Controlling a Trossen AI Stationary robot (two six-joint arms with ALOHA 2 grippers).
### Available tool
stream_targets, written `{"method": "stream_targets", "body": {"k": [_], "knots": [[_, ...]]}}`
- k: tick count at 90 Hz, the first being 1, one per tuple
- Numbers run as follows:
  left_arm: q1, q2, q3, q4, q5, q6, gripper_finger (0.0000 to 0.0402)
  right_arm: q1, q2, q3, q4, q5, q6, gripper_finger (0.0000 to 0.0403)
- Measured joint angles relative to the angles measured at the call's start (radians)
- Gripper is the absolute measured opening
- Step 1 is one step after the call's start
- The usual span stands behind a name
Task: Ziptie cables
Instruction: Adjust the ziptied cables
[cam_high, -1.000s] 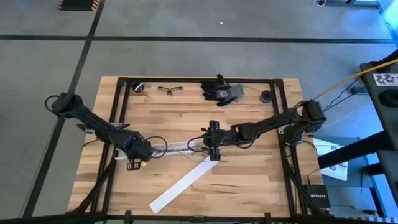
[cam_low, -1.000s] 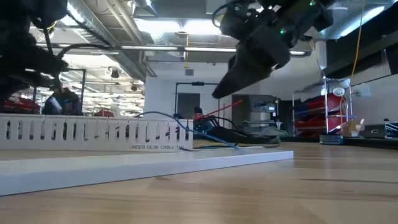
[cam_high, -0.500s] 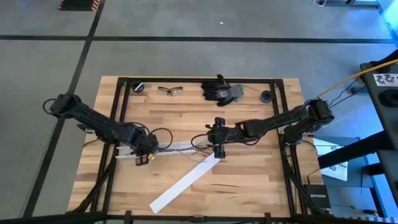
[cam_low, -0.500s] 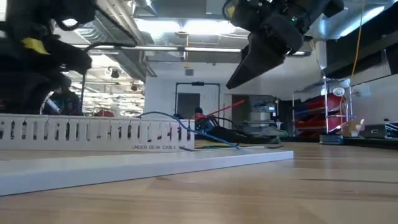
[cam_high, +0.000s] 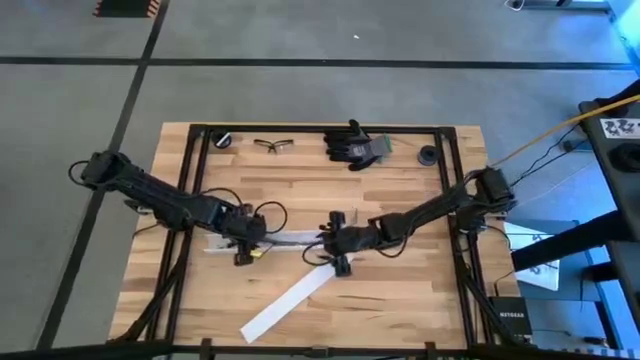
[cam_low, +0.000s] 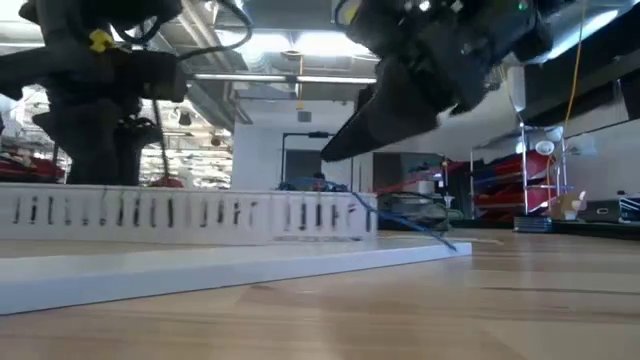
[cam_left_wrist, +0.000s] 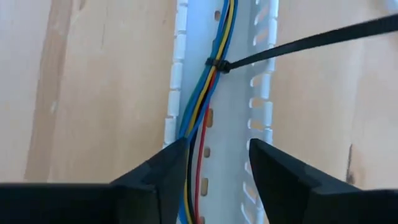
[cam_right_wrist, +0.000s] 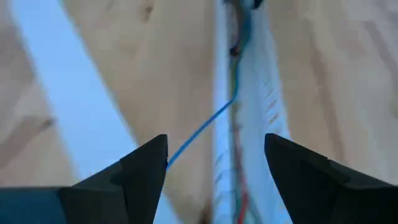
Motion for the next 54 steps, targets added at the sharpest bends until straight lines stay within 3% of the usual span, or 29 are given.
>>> {"method": "stream_targets", "body": {"k": [18, 33, 54], "knots": [[0.0, 0.001, 0.0, 0.03, -0.007, 0.0, 0.0149, 0.015, 0.011, 0.001, 0.031, 0.034, 0.031, 0.0253], [0.0, 0.001, 0.0, 0.033, -0.035, 0.0, 0.0148, 0.014, 0.067, 0.001, 0.056, -0.044, 0.03, 0.0253], [0.0, 0.001, 0.0, 0.046, -0.052, 0.005, 0.0148, 0.014, 0.067, 0.001, 0.029, 0.146, 0.001, 0.0248]]}}
